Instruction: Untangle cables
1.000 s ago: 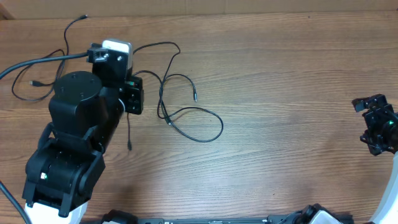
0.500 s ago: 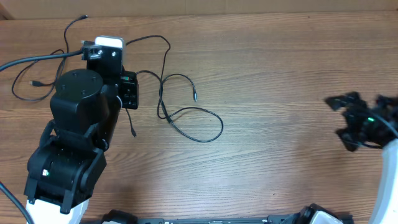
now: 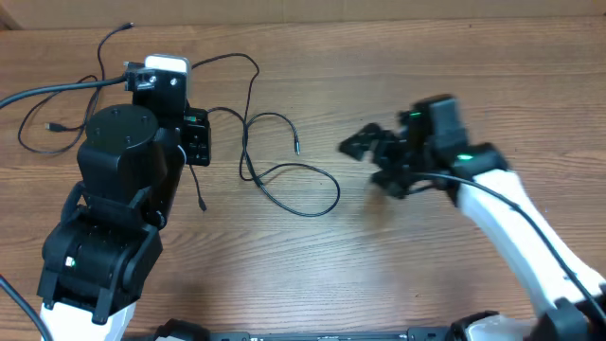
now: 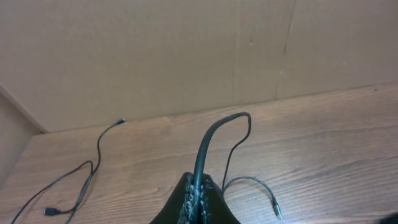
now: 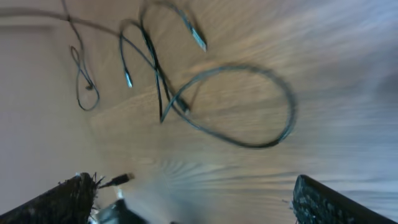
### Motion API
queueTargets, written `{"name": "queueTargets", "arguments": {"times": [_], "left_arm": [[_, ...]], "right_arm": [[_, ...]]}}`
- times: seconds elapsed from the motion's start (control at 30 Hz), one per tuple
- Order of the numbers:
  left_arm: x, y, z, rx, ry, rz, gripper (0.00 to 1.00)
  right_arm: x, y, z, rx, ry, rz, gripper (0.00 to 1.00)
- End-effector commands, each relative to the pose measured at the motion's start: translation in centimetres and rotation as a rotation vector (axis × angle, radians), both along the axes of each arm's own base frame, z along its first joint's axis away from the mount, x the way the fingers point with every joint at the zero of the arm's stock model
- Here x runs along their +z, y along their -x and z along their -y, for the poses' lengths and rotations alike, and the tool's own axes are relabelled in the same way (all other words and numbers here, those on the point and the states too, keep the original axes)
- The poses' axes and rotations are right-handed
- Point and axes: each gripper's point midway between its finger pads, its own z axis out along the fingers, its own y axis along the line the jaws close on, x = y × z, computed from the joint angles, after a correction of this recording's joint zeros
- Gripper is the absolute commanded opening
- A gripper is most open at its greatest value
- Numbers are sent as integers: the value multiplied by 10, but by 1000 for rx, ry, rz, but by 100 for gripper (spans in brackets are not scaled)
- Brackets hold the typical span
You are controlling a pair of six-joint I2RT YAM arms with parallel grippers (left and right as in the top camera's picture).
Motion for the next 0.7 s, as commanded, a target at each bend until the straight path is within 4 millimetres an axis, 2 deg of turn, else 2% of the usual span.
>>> {"name": "queueTargets", "arguments": {"times": [0.0,0.2,0.3,0.43,0.53,0.67], "left_arm": [[6,-1,-4,15,-9,15,4],[5,0,-4,15,-11,9,4],[5,0,-4,15,-11,9,4],[4,0,-4,15,-11,9,4],[4,0,-4,14,-11,9,4],[4,0,-4,14,-11,7,4]], "right_arm": [[-28,1,-49,-128,-36,-179,100],[-51,-18,-125,-53,-124,-61,99],[-70,-22,-146,-91,-136,-62,90],[-87,-29,-165,-117,-141,-12,72],[-89,-37,-173,-133,-142,55,69],[-99,-45,-166,-209,-67,109,65]]}}
